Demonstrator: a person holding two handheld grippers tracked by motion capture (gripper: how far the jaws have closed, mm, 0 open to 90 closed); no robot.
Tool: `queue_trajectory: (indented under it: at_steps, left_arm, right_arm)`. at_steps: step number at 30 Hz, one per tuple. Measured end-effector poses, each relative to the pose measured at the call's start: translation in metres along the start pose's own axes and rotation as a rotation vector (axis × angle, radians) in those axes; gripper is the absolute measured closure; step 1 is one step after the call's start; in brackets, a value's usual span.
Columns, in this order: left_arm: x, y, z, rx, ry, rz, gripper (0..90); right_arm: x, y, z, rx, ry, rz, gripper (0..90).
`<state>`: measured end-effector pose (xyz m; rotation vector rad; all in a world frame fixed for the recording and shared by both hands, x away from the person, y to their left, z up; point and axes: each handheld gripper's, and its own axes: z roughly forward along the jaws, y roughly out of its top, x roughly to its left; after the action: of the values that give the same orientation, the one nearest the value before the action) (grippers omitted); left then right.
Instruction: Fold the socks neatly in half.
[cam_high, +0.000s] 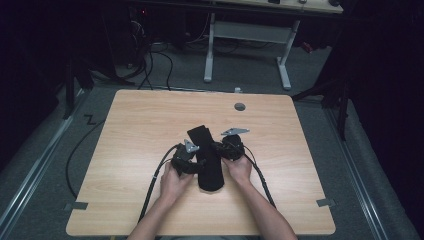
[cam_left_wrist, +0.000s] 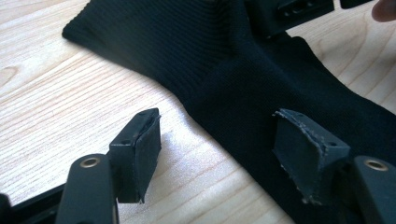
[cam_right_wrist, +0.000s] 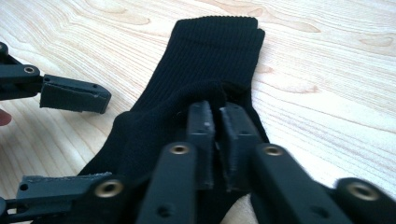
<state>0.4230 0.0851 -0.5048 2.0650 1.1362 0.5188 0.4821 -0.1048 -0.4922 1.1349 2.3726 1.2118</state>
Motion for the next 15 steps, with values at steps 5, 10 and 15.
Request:
queue_trajectory:
  at_steps: [5, 10, 15]
  left_arm:
    - [0.0, -0.003, 0.0, -0.019, 0.0, 0.002, 32.6]
    - [0.0, -0.003, 0.0, -0.023, 0.0, 0.002, 32.6]
    - [-0.001, -0.003, 0.0, -0.026, 0.003, 0.0, 32.6]
  right_arm:
    - [-0.001, 0.0, -0.004, -0.003, 0.001, -0.016, 89.2]
    - [0.001, 0.002, -0.019, -0.018, -0.016, -0.036, 89.4]
    - [0.0, 0.002, -0.032, 0.002, -0.058, -0.042, 89.3]
